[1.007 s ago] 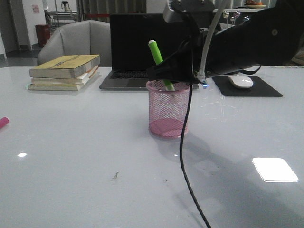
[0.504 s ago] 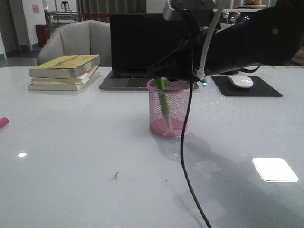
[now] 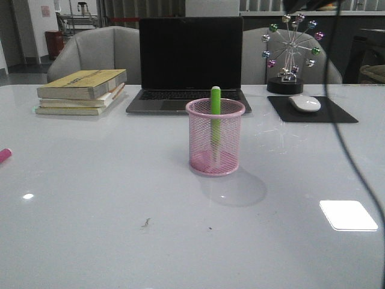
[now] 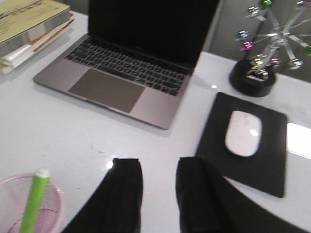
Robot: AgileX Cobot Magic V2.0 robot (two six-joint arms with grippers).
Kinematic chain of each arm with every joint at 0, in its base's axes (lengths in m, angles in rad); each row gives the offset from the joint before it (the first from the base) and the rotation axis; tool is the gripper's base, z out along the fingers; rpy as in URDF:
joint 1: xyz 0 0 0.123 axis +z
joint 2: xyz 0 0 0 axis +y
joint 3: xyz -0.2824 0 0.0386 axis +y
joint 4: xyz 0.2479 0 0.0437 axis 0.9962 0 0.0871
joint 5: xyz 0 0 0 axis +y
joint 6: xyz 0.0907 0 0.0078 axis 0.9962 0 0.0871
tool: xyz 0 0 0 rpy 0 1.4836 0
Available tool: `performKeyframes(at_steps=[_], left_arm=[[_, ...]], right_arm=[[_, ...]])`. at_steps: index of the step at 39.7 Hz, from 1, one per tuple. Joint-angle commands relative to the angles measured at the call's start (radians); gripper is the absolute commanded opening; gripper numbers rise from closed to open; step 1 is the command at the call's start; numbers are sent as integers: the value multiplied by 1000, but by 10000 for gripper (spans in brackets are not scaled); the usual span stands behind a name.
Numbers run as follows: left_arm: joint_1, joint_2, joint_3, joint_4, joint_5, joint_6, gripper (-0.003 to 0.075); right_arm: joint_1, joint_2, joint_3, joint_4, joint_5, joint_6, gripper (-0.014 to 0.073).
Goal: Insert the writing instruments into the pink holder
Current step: 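Withdraw the right gripper away from the holder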
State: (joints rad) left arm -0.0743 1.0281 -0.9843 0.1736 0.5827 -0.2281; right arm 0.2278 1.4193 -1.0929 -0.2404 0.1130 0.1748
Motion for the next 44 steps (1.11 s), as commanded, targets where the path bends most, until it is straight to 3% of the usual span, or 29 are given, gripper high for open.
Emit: performKeyframes(at_steps=[1,6,18,27,44], left_arm=[[-7,-14,-34,1,-70,0,491],[-7,-14,-34,1,-70,0,491],[-7,-14,-34,1,-70,0,491],[-7,-14,-34,1,-70,0,491],[-7,-14,-34,1,-70,0,491]], right_arm=[[-70,-138,-40,-33,45,-8,319],[-174,-277,-29,-73,224,-8,319],[-205,-537,185,-89,254,1,319],[-217,-654,374,-91,278,97,319],[-223,-709,450,-105,294,96,319]])
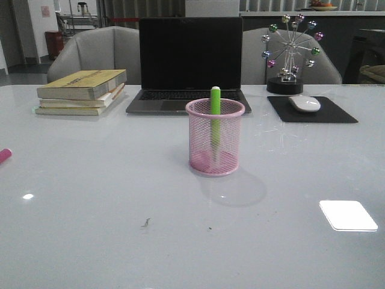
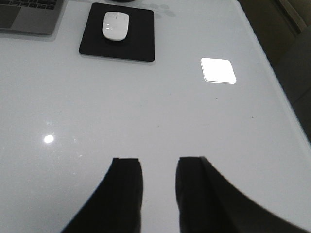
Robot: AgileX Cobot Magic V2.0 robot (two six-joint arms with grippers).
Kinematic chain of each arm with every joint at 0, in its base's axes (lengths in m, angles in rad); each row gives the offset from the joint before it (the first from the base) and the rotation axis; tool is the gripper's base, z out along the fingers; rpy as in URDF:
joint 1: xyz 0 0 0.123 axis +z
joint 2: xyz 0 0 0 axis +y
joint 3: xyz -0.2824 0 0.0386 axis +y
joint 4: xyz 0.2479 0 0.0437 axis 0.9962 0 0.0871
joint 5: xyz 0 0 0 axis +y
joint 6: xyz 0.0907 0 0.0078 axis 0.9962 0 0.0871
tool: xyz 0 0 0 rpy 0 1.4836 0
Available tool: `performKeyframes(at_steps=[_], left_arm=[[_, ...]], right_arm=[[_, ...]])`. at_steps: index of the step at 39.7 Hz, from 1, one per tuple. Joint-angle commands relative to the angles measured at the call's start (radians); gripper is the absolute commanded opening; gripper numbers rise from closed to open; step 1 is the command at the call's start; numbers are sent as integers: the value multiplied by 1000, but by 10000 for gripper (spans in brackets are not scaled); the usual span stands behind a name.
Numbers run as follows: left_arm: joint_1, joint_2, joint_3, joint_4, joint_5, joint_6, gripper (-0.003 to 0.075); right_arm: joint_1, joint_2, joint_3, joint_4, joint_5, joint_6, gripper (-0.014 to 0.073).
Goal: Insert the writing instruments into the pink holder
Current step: 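Move the left gripper down over the pink marker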
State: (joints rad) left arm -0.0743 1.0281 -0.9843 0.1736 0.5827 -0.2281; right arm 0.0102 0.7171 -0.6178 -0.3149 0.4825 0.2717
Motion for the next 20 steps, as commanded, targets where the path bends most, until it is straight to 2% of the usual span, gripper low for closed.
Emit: performKeyframes(at_steps=[1,20], left_arm=[[-7,-14,-34,1,-72,0,491],[-7,-14,-34,1,-85,0,491]], right_arm=[[-6,-7,-25,-31,-75,-1,319],[-6,-7,-25,-31,-69,-1,319]])
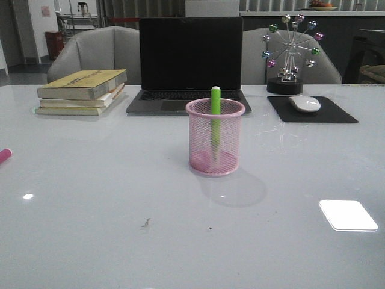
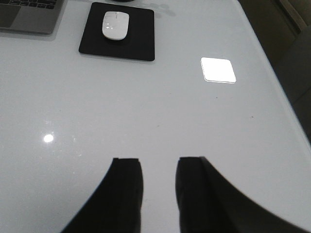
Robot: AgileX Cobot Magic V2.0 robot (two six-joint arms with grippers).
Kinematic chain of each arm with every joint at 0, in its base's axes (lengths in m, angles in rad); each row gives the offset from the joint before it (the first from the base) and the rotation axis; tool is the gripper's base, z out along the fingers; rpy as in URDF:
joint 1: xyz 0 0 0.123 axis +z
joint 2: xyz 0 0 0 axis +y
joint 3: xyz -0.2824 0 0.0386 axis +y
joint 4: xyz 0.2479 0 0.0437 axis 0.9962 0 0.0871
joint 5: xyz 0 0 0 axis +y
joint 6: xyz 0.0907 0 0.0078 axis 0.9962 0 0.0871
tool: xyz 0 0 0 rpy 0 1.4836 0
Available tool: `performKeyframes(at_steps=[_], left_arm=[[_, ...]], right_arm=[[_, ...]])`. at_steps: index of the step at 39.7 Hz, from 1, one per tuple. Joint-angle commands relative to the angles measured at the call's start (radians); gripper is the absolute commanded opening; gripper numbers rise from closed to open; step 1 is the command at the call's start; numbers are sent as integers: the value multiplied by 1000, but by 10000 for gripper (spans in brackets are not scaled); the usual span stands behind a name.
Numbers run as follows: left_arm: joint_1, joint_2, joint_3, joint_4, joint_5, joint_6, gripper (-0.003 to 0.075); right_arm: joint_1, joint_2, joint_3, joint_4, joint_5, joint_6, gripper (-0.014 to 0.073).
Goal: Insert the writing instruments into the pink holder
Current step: 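Move the left gripper down over the pink marker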
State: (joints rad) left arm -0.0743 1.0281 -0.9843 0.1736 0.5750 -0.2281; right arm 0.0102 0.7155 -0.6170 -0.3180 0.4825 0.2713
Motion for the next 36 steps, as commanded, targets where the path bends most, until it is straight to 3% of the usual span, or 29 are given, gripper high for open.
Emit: performKeyframes(at_steps=[1,14,26,36], left_arm=[[-7,-14,-34,1,-78,0,491],[-7,-14,-34,1,-70,0,491],[-7,52,-46,20,-144,0,491],[-7,390,-334,54,60,49,491]], right_arm=[[-6,-5,-26,-27,-69,-1,319],[-6,-5,-26,-27,-38,-1,319],[-6,-5,-26,-27,-33,-1,319],[-6,-5,-26,-27,-33,-1,319]])
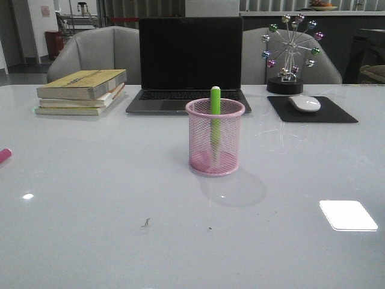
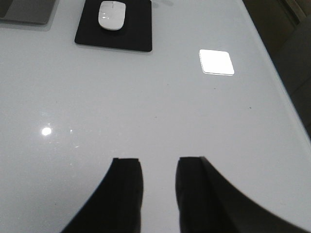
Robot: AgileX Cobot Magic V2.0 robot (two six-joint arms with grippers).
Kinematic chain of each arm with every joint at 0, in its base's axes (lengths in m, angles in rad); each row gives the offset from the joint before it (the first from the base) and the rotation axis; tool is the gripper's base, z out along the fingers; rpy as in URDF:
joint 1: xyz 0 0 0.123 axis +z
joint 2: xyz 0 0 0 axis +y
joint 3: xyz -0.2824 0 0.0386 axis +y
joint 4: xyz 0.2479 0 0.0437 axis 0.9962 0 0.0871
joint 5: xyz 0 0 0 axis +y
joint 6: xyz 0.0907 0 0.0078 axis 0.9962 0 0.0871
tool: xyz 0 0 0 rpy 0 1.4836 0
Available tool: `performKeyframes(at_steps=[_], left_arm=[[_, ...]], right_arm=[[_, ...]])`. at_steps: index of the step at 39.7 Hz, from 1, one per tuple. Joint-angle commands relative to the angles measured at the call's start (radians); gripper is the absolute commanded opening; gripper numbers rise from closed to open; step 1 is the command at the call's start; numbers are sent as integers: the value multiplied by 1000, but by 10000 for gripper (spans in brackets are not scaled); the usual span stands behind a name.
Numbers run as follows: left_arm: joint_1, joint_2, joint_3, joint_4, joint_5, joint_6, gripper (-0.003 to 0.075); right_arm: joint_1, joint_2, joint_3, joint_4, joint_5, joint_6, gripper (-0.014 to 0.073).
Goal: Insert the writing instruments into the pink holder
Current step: 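Move the left gripper down over the pink marker, then close the left gripper on the pink marker and lift it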
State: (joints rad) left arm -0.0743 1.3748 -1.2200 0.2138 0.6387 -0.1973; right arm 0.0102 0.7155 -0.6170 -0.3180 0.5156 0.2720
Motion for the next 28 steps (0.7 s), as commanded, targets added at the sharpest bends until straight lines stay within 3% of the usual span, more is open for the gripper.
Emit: performKeyframes(at_steps=[1,6,13,28], left_arm=[[-7,87,-137,14,31,25,491],[-7,280,-275,-29,152,27,491],[-7,431,-290,-124,237,83,491],[-7,544,-290,-125,260,94,491]], right_arm=[[-6,-5,-26,-27,-66,-1,319],[-6,-5,-26,-27,-66,-1,319],[-6,-5,-26,-27,-65,-1,319],[-6,-5,-26,-27,-64,-1,319]])
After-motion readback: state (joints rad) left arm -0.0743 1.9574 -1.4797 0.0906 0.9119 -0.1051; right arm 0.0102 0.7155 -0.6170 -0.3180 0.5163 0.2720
